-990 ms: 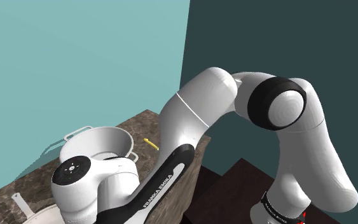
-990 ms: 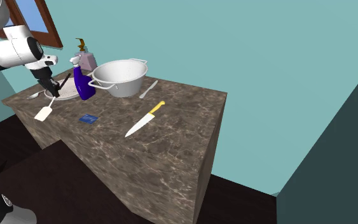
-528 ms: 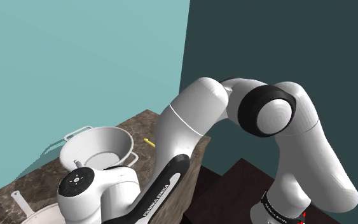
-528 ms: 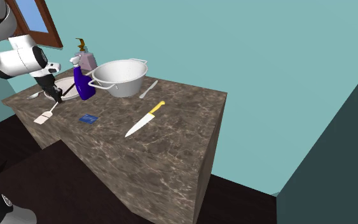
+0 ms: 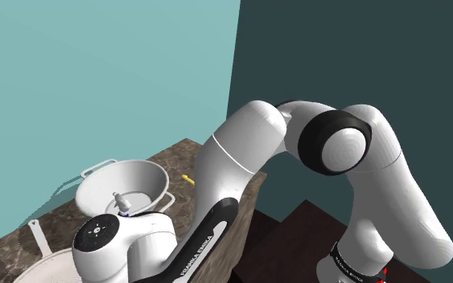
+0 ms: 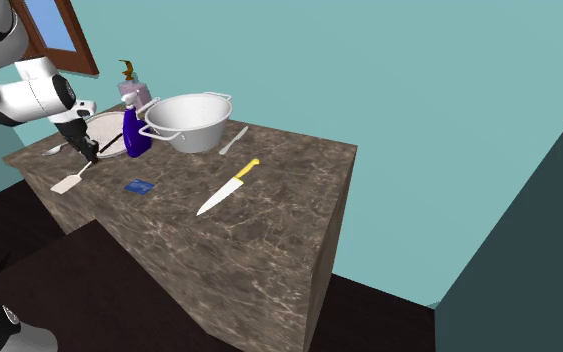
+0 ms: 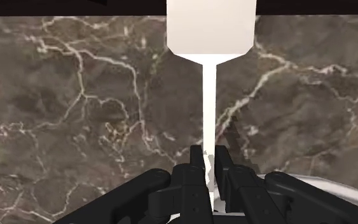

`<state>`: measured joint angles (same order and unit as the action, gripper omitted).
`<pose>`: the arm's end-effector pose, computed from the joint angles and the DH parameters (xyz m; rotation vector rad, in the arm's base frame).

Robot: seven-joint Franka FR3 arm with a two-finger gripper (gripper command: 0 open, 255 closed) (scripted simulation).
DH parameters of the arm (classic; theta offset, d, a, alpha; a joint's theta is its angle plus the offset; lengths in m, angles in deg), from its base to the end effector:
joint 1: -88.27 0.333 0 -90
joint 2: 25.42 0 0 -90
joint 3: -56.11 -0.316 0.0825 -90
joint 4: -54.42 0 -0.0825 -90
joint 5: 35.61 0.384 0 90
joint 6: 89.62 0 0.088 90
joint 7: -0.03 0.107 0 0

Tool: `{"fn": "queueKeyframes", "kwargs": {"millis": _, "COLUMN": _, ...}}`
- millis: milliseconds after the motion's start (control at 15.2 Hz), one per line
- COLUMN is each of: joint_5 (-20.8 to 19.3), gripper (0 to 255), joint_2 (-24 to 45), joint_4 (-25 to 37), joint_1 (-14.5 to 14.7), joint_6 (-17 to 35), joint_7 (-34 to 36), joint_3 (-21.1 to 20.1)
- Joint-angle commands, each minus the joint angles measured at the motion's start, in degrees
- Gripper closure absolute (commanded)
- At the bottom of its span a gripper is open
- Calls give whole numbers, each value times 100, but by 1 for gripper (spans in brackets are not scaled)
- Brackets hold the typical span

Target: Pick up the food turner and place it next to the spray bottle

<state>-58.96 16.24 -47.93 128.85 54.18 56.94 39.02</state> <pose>0.3598 0.5489 0.1629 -3.0994 -0.4105 -0.1072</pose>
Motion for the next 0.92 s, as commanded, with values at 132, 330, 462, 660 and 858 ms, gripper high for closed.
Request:
{"fn": "queueKeyframes", "kwargs": {"millis": 132, "joint_5": 0, "gripper": 0, "joint_2": 2, "joint_4": -24, "joint_1": -8, "joint_6": -1, "joint_7": 0, "joint_3": 7}}
{"fn": "queueKeyframes", "kwargs": {"millis": 330, "joint_5": -3, "gripper": 0, "joint_2": 14, "joint_4": -13, "joint_1": -4, "joint_6": 0, "joint_7": 2, "joint_3": 10}}
{"fn": "queueKeyframes", "kwargs": {"millis": 462, "joint_5": 108, "gripper": 0, "joint_2": -302, "joint_4": -123, "joint_1": -82, "joint_6": -207, "joint_7": -64, "joint_3": -105}}
{"fn": "queueKeyframes", "kwargs": {"millis": 660, "joint_5": 218, "gripper": 0, "joint_2": -574, "joint_4": -195, "joint_1": -149, "joint_6": -404, "joint_7": -130, "joint_3": -206}}
{"fn": "queueKeyframes", "kwargs": {"millis": 858, "joint_5": 218, "gripper": 0, "joint_2": -574, "joint_4": -195, "joint_1": -149, "joint_6": -404, "joint_7": -131, "joint_3": -205}}
